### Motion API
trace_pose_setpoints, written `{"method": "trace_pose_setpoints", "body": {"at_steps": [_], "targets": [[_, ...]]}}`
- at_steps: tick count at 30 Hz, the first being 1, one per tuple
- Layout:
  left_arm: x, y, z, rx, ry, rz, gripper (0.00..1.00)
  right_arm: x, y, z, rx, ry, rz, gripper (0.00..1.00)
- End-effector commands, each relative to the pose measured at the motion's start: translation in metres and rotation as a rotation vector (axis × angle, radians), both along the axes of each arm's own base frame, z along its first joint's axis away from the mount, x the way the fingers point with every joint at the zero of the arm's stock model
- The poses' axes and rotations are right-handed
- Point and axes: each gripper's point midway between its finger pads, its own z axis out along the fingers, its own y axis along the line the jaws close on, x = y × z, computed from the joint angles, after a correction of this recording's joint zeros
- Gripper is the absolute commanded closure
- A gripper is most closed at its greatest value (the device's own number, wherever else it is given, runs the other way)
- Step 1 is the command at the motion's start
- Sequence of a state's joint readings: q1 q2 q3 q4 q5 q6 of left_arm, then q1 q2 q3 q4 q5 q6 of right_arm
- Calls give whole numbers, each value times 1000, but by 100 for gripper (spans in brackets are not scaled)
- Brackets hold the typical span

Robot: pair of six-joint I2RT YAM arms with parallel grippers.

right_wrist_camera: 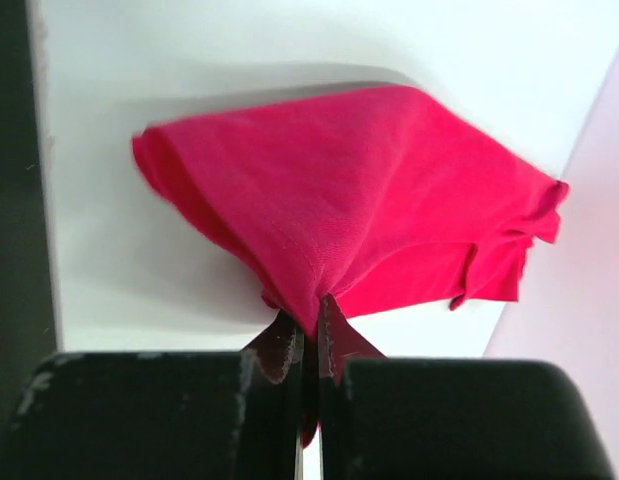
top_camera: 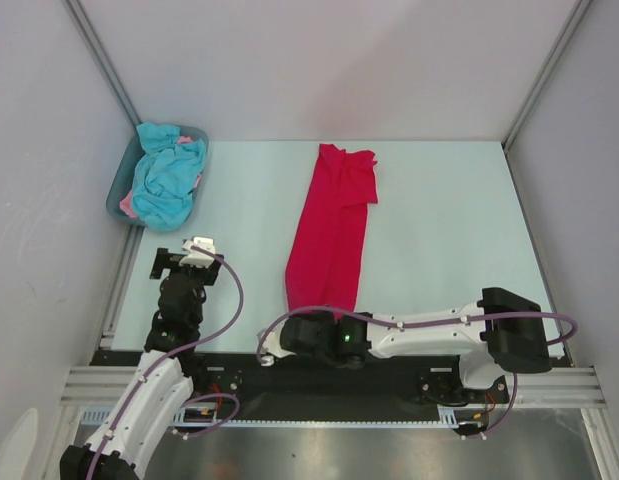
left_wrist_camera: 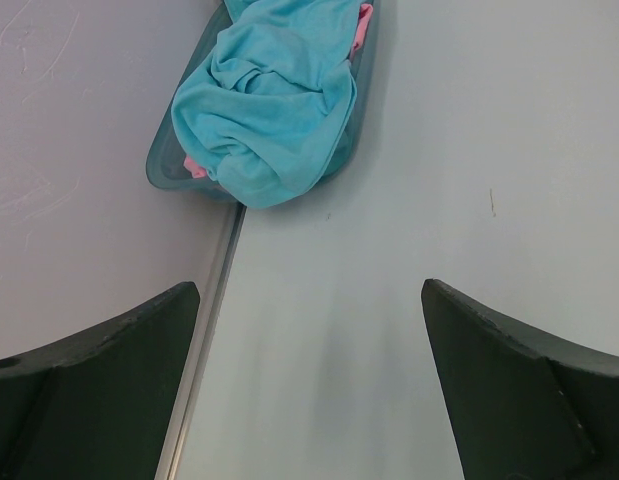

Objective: Fold and stack the t-shirts
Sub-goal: Fold the tshirt

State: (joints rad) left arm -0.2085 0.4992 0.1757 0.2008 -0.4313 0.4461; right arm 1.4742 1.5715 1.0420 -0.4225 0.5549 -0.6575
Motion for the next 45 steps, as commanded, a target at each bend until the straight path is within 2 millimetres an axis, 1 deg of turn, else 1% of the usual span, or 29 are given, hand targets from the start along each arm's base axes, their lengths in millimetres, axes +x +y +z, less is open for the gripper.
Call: {"method": "trace_pose_setpoints", "body": {"at_steps": [1, 2, 3, 6, 7, 10, 14, 18, 20, 21, 22, 23, 24, 25, 26, 28, 29, 31, 33, 34, 35, 37, 38, 39, 40, 41, 42, 44, 45], "targets": [[3, 0, 13, -7, -48, -4, 0, -9, 3, 22, 37, 52, 24, 100], [3, 0, 13, -6, -51, -4, 0, -10, 5, 26, 45, 62, 27, 100], [3, 0, 13, -7, -51, -4, 0, -15, 2, 23, 27, 89, 38, 100], [3, 0, 14, -8, -53, -4, 0, -25, 6, 27, 32, 136, 57, 100], [3, 0, 13, -6, -51, -5, 0, -28, 3, 26, 20, 153, 62, 100], [3, 0, 13, -6, -49, -5, 0, -40, 4, 28, 19, 209, 88, 100], [4, 0, 13, -5, -50, -7, 0, -52, 5, 28, 5, 257, 117, 100], [4, 0, 13, -3, -50, -6, 0, -56, 4, 26, -12, 270, 126, 100], [4, 0, 13, -5, -50, -7, 0, -48, 4, 23, -17, 232, 114, 100], [4, 0, 13, -1, -48, -7, 0, -40, 6, 24, 2, 210, 100, 100], [4, -1, 12, -3, -47, -9, 0, -30, 3, 19, -5, 171, 70, 100], [4, -1, 12, -5, -49, -10, 0, -24, 8, 21, 17, 145, 72, 100], [4, -1, 12, -3, -49, -10, 0, -13, 8, 21, 27, 122, 52, 100], [4, -1, 12, -4, -47, -9, 0, -3, 3, 16, 16, 83, 29, 100], [4, -1, 12, -4, -46, -9, 0, 4, 8, 18, 36, 61, 35, 100], [4, -1, 12, -3, -46, -10, 0, 24, 3, 14, 34, 7, -4, 100], [4, -1, 12, -1, -47, -9, 0, 31, 6, 15, 42, -13, 0, 100], [4, -1, 12, -2, -46, -9, 0, 51, 1, 14, 50, -42, -44, 100], [4, 0, 12, -2, -46, -6, 0, 64, 2, 12, 56, -69, -52, 100], [4, 0, 12, -2, -46, -7, 0, 75, -3, 12, 59, -77, -75, 100], [4, 0, 11, 0, -42, -6, 0, 80, -2, 10, 66, -84, -80, 100], [4, -1, 10, -2, -41, -10, 0, 95, -8, 9, 55, -111, -99, 100], [4, -1, 9, -1, -40, -10, 0, 101, -6, 11, 70, -124, -103, 100], [4, -1, 9, 0, -38, -10, 0, 105, -9, 5, 47, -134, -98, 100], [5, -1, 9, 1, -36, -9, 0, 113, -12, 4, 47, -141, -113, 100], [5, -1, 8, -1, -37, -9, 0, 119, -11, 6, 64, -154, -119, 100], [5, -1, 8, -1, -37, -10, 0, 123, -12, 3, 56, -154, -123, 100], [5, -1, 8, 1, -35, -12, 0, 138, -15, 3, 70, -163, -142, 100], [5, -1, 6, 1, -32, -11, 0, 142, -15, 4, 73, -167, -146, 100]]}}
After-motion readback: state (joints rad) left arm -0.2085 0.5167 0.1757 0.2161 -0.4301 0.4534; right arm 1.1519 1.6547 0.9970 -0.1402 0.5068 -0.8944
